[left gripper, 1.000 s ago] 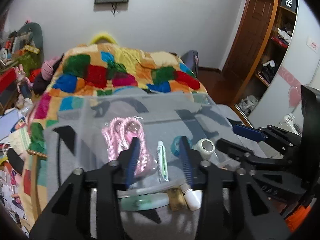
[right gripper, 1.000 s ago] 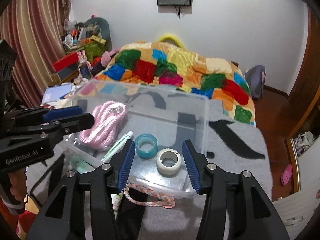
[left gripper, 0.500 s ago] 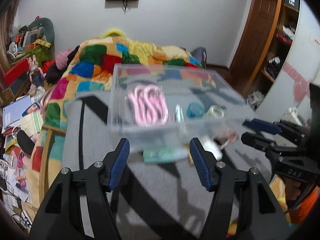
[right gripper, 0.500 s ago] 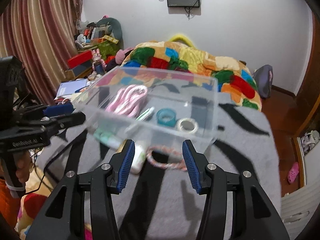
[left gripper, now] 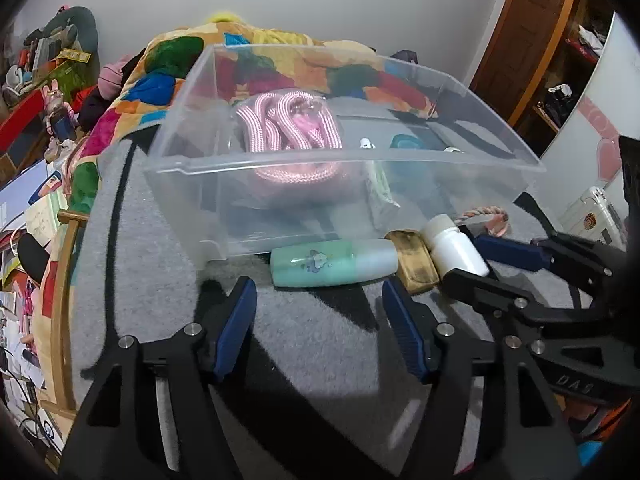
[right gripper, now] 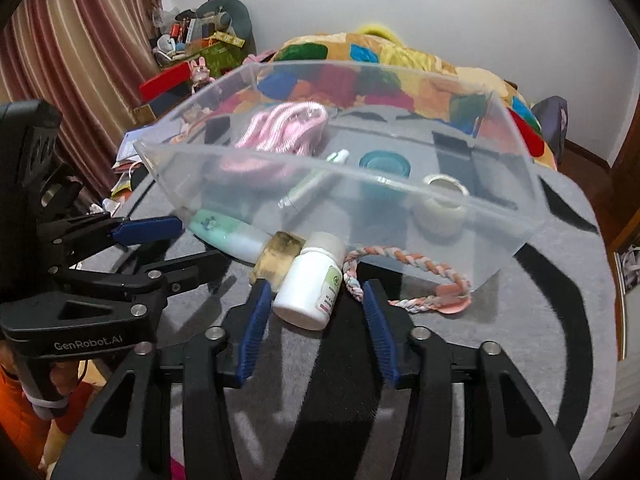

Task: Organize objects
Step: 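Grasp the mint-green tube with the left tool while the right tool grasps the white pill bottle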

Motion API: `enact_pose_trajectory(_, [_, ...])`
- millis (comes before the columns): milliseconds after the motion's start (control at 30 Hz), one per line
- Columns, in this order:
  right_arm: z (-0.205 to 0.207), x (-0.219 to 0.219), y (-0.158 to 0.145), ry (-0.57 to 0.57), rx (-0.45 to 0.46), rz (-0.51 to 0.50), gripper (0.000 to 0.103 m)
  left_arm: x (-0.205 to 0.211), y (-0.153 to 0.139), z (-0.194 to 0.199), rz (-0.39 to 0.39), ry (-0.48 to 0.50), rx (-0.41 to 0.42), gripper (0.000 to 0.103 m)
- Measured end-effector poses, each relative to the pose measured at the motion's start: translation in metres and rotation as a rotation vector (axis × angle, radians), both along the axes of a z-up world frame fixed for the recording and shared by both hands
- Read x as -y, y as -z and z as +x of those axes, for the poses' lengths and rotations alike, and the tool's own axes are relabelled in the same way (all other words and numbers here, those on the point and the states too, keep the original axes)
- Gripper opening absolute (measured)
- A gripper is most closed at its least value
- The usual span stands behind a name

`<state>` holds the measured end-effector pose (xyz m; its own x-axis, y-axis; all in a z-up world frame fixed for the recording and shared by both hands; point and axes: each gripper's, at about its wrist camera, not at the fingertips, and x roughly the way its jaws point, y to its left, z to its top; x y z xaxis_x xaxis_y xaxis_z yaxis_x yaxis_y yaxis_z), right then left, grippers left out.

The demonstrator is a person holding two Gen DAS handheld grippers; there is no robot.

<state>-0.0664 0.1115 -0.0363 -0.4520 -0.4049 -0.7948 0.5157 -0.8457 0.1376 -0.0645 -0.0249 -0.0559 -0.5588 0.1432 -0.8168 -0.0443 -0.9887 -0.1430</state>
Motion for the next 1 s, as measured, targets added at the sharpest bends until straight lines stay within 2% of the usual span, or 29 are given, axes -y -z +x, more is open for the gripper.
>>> enact_pose_trajectory(67, [-0.001,-0.002,0.002,0.004,0.003,0.0,0.027,-0.003,0.001,-0.003,-0.004,-0.007,-0.005,0.069])
enact_pose_trajectory(333, [0.005,-0.016,0.004,0.002,-0.02,0.005,0.027,-0.016,0.003,-0.013,-0.005,-0.033,-0.022,0.076])
enact_pose_trajectory(667, [0.02,-0.029,0.005,0.004,-0.019,-0.012,0.027,-0.008,0.005,-0.007,-0.001,-0.082,-0.056,0.072])
enact_pose_trajectory(767, [0.021,-0.031,0.002,0.009,-0.019,-0.018,0.027,-0.007,0.004,0.001,-0.036,-0.08,-0.07,0.072])
enact_pose_trajectory(1000, [0.024,-0.035,-0.013,0.016,-0.04,-0.049,0.027,0.001,-0.006,0.027,-0.013,-0.067,-0.077,0.071])
